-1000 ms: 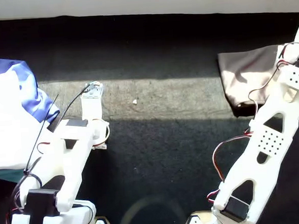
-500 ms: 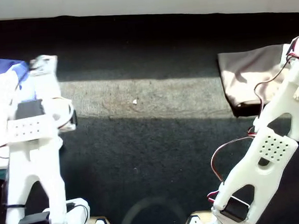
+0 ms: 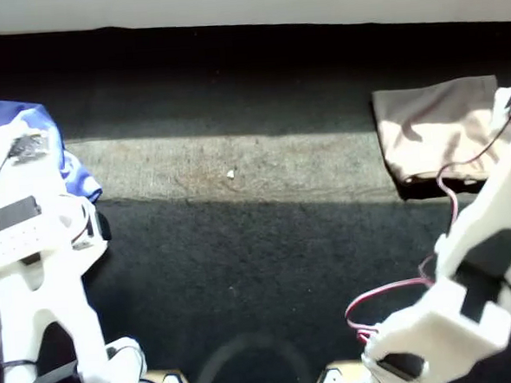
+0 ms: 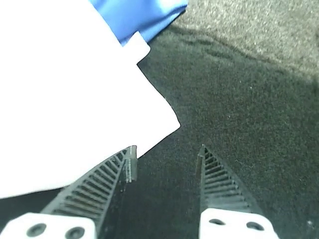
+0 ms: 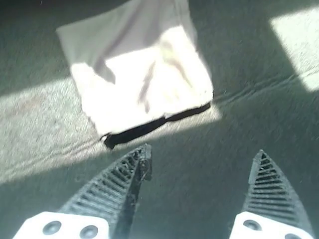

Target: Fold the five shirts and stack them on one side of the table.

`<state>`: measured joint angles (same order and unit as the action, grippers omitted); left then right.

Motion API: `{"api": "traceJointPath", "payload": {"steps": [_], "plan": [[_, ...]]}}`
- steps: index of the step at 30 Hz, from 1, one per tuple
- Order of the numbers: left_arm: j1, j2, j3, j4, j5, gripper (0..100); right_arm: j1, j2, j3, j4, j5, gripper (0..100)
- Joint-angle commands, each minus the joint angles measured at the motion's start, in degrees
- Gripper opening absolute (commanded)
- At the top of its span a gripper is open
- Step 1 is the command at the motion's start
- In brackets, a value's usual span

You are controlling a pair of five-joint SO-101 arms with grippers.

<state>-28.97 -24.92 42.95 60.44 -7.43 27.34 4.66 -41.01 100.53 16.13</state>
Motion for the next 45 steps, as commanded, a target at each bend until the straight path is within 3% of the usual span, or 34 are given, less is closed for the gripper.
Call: {"api": "traceJointPath", "payload": {"steps": [1,6,10,18,20,22,29,39,45], "plan": [[-0.13,-1.36,4.35,-8.26,-0.44,21,-2.59,-14.02,17.54,0.31,-0.26,30.4],[-0.04,4.79,5.23,-14.95,-3.69,20,-6.11,-27.56,28.26,0.4,-0.26,30.4],[-0.04,13.05,0.22,-14.59,-3.6,20,-9.89,-37.23,33.89,0.4,-0.26,30.4],[-0.04,20.62,-7.6,-5.36,-3.6,20,-17.36,-43.47,44.09,0.31,-0.62,30.4],[-0.04,20.62,-9.01,-3.96,-3.6,13,-17.98,-43.47,46.55,0.22,-0.62,30.4],[-0.04,20.62,-10.51,-2.73,-3.52,1,-18.33,-43.47,48.66,0.22,-0.62,30.4],[2.07,20.62,-18.42,7.3,-0.35,1,-17.89,-43.91,55.78,-2.42,-0.44,30.4],[16.48,20.53,-46.02,31.03,5.8,1,-17.8,-43.91,66.51,-7.96,-0.44,30.4],[30.9,21.23,-65.98,37.19,5.8,1,-11.47,-43.82,67.38,-11.38,-0.44,30.4]]}}
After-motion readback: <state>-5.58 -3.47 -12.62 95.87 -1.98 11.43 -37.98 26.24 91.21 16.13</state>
